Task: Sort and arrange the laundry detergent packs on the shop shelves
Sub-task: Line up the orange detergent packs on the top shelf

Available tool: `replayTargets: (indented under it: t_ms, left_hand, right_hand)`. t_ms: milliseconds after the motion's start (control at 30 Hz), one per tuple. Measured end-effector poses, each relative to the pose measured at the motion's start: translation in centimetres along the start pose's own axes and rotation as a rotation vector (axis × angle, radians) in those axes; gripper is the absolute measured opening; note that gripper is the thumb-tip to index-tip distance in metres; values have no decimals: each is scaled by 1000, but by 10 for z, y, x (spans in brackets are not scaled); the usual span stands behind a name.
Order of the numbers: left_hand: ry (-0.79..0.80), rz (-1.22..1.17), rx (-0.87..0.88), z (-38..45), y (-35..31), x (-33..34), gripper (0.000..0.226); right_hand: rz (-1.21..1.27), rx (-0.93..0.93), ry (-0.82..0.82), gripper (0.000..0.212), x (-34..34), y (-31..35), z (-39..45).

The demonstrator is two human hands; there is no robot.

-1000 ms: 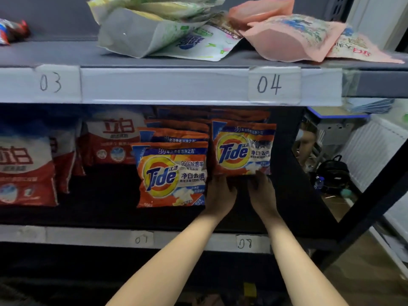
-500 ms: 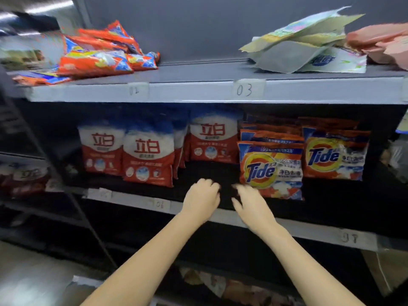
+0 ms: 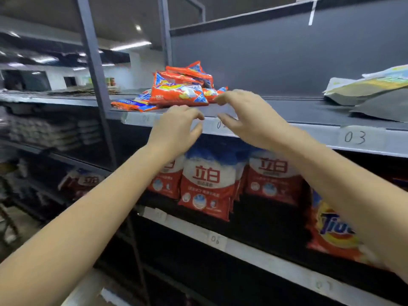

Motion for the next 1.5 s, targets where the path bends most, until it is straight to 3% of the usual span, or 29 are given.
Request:
replayTargets:
  t_ms: [133,333,467,533,600,667,767,900,1033,1133,1267,1500]
  left_hand:
    - [-12,38,-44,44,41,2,26]
    - [59,34,-247,102,117,37,28]
    - [43,-9,-382,129,168,56,35]
    - [39,-106,-447,137,187,63,49]
    - [71,-296,-503,143,199,70,61]
    - [115,-478,-538,150,208,77,63]
    - [154,-693,-584,168,223,87,65]
    - [239,-893,-636,188,239,96,57]
    - [337,-1071,-624,195,249,104,45]
    - [376,-1253,-627,193,252,102,41]
    - [437,-1423,-583,182,247,89,19]
    - [464,-1563,-426,169,226,74,64]
  right_hand:
    - [-147,43,105,38,16,-27,76]
    - [-287,134,410,35,67,-71,160]
    - [-341,211,521,39,97,-90,205]
    - [-215,302,538,43,106,-99,224]
    - [62,459,537,52,117,-109,239]
    - [262,588,535,60,129,-112,249]
    - [355,694,593,68,144,-114,258]
    - [494,828,467,66,152,-124,262]
    - [596,937,312,37,155,-120,253]
    - [632,1013,228,30,158,-106,242]
    - [646,1057,192,15,150,-69,225]
    - [564,1024,-64,32,122,-31,192]
Point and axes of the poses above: each hand's wrist, its own z-axis towards the middle knuckle, its own x-axis out of the palm, y = z × x, the point moved 3 cm from there along z, towards the middle knuckle, and after that the axes turned 3 degrees about -x, right-handed, at the moved point
